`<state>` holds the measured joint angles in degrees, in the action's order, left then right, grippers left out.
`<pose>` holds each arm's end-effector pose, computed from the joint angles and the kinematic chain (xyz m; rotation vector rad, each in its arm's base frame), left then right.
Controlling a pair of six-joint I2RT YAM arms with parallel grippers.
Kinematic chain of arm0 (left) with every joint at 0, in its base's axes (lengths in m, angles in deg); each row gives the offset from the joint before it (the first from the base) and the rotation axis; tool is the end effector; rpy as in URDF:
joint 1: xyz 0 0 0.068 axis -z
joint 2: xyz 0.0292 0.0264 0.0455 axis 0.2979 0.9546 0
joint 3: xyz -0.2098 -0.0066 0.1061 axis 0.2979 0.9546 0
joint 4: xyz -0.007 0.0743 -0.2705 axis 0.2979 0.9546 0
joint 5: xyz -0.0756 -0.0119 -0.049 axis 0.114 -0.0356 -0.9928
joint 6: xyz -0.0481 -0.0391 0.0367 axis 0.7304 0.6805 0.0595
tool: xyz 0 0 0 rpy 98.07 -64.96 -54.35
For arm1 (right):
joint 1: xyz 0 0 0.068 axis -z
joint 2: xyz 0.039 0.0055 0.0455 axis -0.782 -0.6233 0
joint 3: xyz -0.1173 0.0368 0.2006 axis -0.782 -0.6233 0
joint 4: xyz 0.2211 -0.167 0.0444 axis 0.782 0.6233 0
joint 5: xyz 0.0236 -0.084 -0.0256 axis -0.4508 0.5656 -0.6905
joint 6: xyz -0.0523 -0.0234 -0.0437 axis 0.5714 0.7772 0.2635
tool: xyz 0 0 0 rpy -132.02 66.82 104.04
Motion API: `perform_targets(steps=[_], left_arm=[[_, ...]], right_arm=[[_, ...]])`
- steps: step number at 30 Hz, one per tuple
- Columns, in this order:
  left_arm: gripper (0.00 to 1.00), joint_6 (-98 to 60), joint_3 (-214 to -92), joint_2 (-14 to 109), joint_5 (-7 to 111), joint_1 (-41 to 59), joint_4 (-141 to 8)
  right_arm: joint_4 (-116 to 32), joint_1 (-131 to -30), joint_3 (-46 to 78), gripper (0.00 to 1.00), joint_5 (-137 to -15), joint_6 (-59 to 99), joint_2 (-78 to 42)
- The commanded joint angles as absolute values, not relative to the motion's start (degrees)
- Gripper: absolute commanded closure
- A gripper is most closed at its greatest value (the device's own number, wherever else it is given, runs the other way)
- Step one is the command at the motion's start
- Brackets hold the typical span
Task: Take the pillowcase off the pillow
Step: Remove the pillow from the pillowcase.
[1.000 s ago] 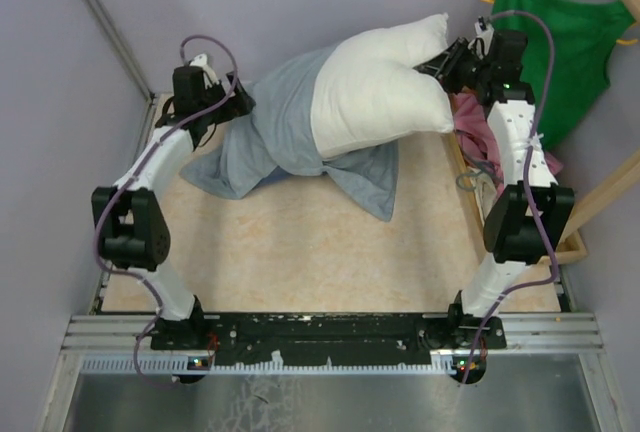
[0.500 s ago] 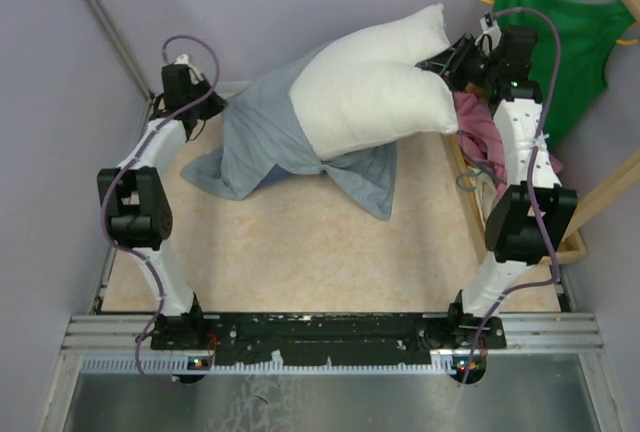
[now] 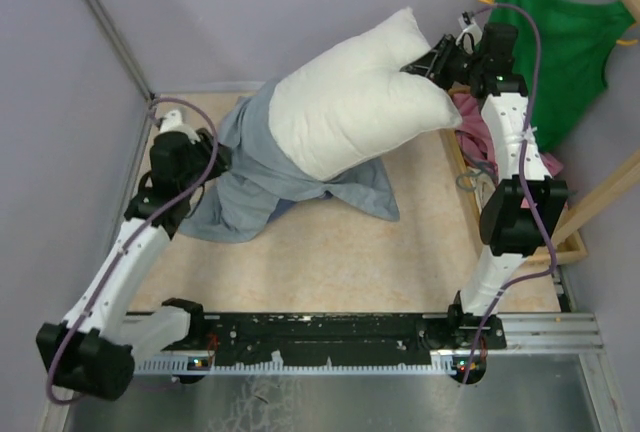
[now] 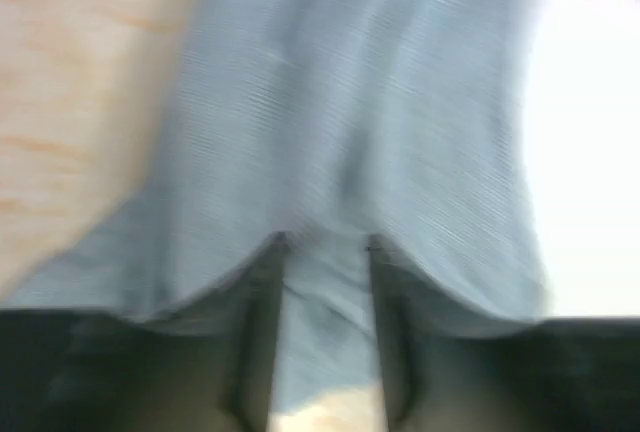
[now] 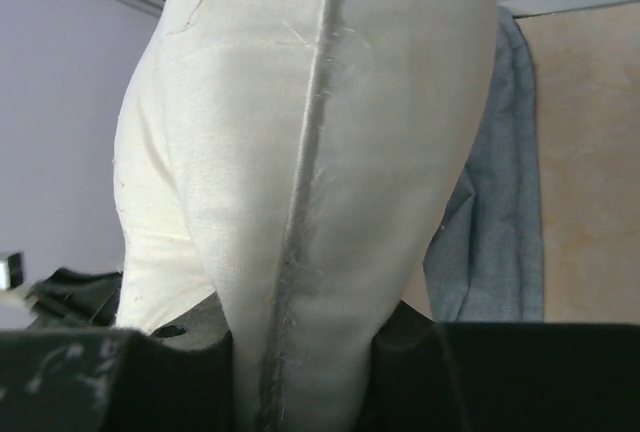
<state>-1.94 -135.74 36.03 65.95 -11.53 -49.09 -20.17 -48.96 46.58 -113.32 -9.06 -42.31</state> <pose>0.3139 -0.0258 0.2782 -0.4645 1.9503 -0.2875 0.4534 0.0223 0.3513 0.1248 2.0021 1.1347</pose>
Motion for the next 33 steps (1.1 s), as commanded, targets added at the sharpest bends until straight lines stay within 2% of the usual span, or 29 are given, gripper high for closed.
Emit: perform_targets(steps=[1, 2, 3, 7, 12, 16, 18, 20, 25, 26, 27, 29, 30, 33], left_arm=[[0.14, -10.58, -131.21, 28.12, 77.24, 1.50, -52.43], [0.02, -12.29, -131.59, 28.77, 75.50, 1.41, -53.95], [0.00, -13.90, -133.41, 30.79, 73.23, 0.13, -54.31], [0.00, -13.30, -154.45, 49.77, 53.86, -11.80, -45.16], [0.00, -17.37, -169.08, 64.08, 45.77, -12.68, -50.11], [0.02, -18.08, -178.20, 73.84, 36.61, -12.69, -48.64], [0.12, -18.23, -179.42, 77.32, 33.43, -12.63, -47.81], [0.23, -18.34, -178.39, 79.20, 35.57, -12.43, -47.35], [0.28, -17.79, -172.07, 80.45, 44.42, -13.11, -48.81], [0.37, -17.39, -171.21, 80.76, 45.13, -13.40, -48.90], [0.60, -16.37, -170.18, 80.88, 46.26, -13.78, -48.77], [0.90, -13.66, -168.69, 80.58, 49.82, -15.41, -48.15], [0.98, -11.99, -167.56, 80.25, 52.60, -16.64, -48.06], [1.00, -5.63, -163.34, 79.00, 56.36, -22.91, -48.99]], right_arm=[[-28.67, -48.98, 46.44, 1.00, -114.53, -4.18, -40.84], [-30.75, -49.05, 45.42, 1.00, -115.46, -4.89, -40.55], [-32.32, -49.13, 44.75, 1.00, -115.84, -5.64, -40.41], [-32.64, -49.93, 46.14, 1.00, -116.61, -6.45, -40.96], [-32.47, -50.55, 43.79, 1.00, -116.36, -6.06, -38.66], [-32.07, -50.54, 41.13, 1.00, -116.12, -5.41, -36.12], [-31.48, -50.56, 40.68, 1.00, -115.77, -4.86, -35.65], [-31.81, -50.56, 40.21, 1.00, -115.89, -5.20, -35.16], [-37.59, -50.56, 38.87, 1.00, -118.74, -9.35, -34.77], [-39.18, -50.56, 38.81, 1.00, -119.82, -10.70, -34.87], [-40.46, -50.55, 38.79, 1.00, -120.55, -11.90, -34.85], [-42.07, -50.25, 39.33, 1.00, -121.19, -14.43, -34.85], [-43.81, -49.77, 39.00, 1.00, -121.46, -16.49, -34.55], [-59.75, -45.32, 32.34, 1.00, -121.33, -30.14, -31.16]])
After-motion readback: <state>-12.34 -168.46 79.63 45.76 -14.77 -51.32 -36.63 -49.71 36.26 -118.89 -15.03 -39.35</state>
